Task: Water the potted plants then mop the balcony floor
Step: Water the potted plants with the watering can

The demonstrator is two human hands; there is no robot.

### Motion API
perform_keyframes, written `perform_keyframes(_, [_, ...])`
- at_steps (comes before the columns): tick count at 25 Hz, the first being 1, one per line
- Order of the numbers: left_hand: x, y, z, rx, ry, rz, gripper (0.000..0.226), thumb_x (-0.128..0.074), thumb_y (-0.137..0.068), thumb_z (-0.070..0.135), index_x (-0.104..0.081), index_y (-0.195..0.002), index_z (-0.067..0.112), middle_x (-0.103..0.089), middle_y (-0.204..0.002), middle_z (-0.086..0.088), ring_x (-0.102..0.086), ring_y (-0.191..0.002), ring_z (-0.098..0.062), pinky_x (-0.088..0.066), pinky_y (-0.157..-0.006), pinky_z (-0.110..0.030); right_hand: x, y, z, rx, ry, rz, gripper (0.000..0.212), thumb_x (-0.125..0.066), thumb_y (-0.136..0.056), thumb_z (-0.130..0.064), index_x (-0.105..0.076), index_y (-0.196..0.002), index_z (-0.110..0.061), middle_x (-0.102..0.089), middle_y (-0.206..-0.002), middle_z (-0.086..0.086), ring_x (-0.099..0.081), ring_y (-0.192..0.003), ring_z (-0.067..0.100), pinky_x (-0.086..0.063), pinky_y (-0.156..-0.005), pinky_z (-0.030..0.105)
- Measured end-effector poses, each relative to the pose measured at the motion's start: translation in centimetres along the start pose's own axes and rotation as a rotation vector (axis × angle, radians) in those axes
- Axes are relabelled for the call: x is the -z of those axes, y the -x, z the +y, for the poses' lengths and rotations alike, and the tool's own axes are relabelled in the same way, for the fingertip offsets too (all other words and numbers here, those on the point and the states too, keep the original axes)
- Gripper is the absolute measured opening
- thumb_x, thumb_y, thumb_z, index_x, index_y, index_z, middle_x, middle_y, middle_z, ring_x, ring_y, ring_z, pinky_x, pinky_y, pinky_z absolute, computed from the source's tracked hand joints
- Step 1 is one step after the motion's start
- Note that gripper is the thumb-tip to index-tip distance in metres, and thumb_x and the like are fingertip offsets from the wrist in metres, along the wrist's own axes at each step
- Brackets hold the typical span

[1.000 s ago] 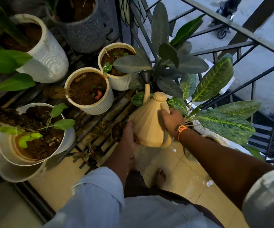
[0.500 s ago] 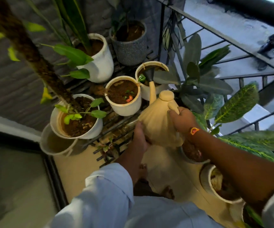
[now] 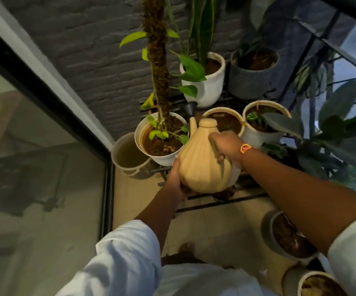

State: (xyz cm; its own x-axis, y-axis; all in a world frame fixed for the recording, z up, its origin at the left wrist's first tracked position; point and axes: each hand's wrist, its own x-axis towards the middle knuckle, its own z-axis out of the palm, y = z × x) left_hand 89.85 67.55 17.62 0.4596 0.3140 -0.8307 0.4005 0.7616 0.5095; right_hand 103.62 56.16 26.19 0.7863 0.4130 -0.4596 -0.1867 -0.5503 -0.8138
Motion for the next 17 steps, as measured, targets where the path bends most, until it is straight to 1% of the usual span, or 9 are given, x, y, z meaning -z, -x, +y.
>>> perform_keyframes(1, [1.0, -0.2, 0.1, 0.004, 0.01, 0.016, 0.084, -0.064, -0.074, 0.086, -0.059, -0.132, 0.026, -0.068, -0.128, -0.011, -0.065, -0.114, -0.036, -0.059, -0.089, -0.054, -1.2, -0.3, -0.5, -0.005, 0.008, -0.025, 0.037, -0.05, -0.094, -0.034, -0.063, -0.09, 0.001, -0.057, -0.067, 0.018, -0.053, -0.051, 0.029, -0.049, -0.054, 0.037])
perform_keyframes(3, [2.7, 0.0, 0.2, 0.012, 0.003, 0.041, 0.08, -0.06, -0.078, 0.086, -0.06, -0.131, 0.026, -0.069, -0.124, -0.011, -0.065, -0.112, -0.033, -0.06, -0.083, -0.047, -3.6, -0.9, -1.6, -0.017, 0.042, -0.065, 0.032, -0.05, -0.093, -0.03, -0.061, -0.083, -0.001, -0.055, -0.061, 0.016, -0.051, -0.047, 0.027, -0.048, -0.053, 0.036])
perform_keyframes(5, [4.6, -0.1, 0.4, 0.06, 0.034, 0.045, 0.078, -0.057, -0.08, 0.086, -0.061, -0.129, 0.025, -0.068, -0.122, -0.011, -0.064, -0.111, -0.033, -0.059, -0.085, -0.048, -5.8, -1.7, -2.8, -0.031, 0.101, -0.082, 0.032, -0.05, -0.092, -0.03, -0.059, -0.077, -0.004, -0.054, -0.059, 0.013, -0.05, -0.047, 0.025, -0.047, -0.054, 0.035])
perform_keyframes(7, [6.1, -0.4, 0.4, 0.107, 0.054, 0.051, 0.082, -0.058, -0.077, 0.088, -0.062, -0.13, 0.026, -0.067, -0.122, -0.009, -0.063, -0.112, -0.032, -0.059, -0.087, -0.049, -7.6, -2.5, -3.6, -0.058, 0.137, -0.098, 0.031, -0.049, -0.092, -0.031, -0.061, -0.079, -0.005, -0.055, -0.063, 0.013, -0.05, -0.051, 0.025, -0.048, -0.057, 0.036])
perform_keyframes(9, [7.1, 0.1, 0.9, 0.146, 0.065, 0.05, 0.081, -0.057, -0.077, 0.088, -0.062, -0.131, 0.028, -0.066, -0.121, -0.008, -0.061, -0.108, -0.032, -0.058, -0.084, -0.049, -9.1, -3.2, -4.4, -0.088, 0.178, -0.101, 0.032, -0.049, -0.095, -0.032, -0.063, -0.084, -0.005, -0.056, -0.068, 0.012, -0.051, -0.053, 0.024, -0.048, -0.055, 0.032])
perform_keyframes(12, [8.2, 0.0, 2.0, 0.173, 0.046, 0.04, 0.073, -0.057, -0.083, 0.084, -0.056, -0.13, 0.028, -0.06, -0.112, -0.007, -0.058, -0.1, -0.033, -0.056, -0.087, -0.053, -10.5, -3.8, -5.6, -0.093, 0.244, -0.103, 0.034, -0.048, -0.1, -0.033, -0.061, -0.083, -0.006, -0.054, -0.066, 0.012, -0.048, -0.048, 0.022, -0.041, -0.044, 0.023])
perform_keyframes(14, [8.6, -0.2, 2.7, 0.203, 0.065, 0.05, 0.069, -0.057, -0.086, 0.081, -0.049, -0.127, 0.026, -0.052, -0.116, -0.006, -0.053, -0.105, -0.033, -0.055, -0.092, -0.054, -10.9, -4.0, -6.4, -0.11, 0.246, -0.091, 0.035, -0.046, -0.102, -0.034, -0.059, -0.081, -0.008, -0.051, -0.062, 0.01, -0.044, -0.045, 0.019, -0.037, -0.038, 0.019])
perform_keyframes(16, [9.0, -0.7, 2.9, 0.215, 0.074, 0.054, 0.071, -0.059, -0.085, 0.08, -0.045, -0.125, 0.023, -0.047, -0.124, -0.008, -0.05, -0.112, -0.034, -0.055, -0.099, -0.054, -11.6, -3.9, -7.3, -0.118, 0.247, -0.094, 0.034, -0.046, -0.102, -0.033, -0.056, -0.078, -0.011, -0.048, -0.061, 0.007, -0.042, -0.045, 0.018, -0.036, -0.04, 0.021])
perform_keyframes(17, [9.2, -0.7, 3.1, 0.227, 0.097, 0.052, 0.078, -0.061, -0.082, 0.082, -0.046, -0.127, 0.02, -0.05, -0.128, -0.01, -0.052, -0.114, -0.034, -0.055, -0.1, -0.055, -11.9, -3.9, -7.6, -0.116, 0.248, -0.096, 0.033, -0.046, -0.101, -0.032, -0.056, -0.078, -0.011, -0.048, -0.061, 0.007, -0.041, -0.045, 0.017, -0.036, -0.043, 0.024])
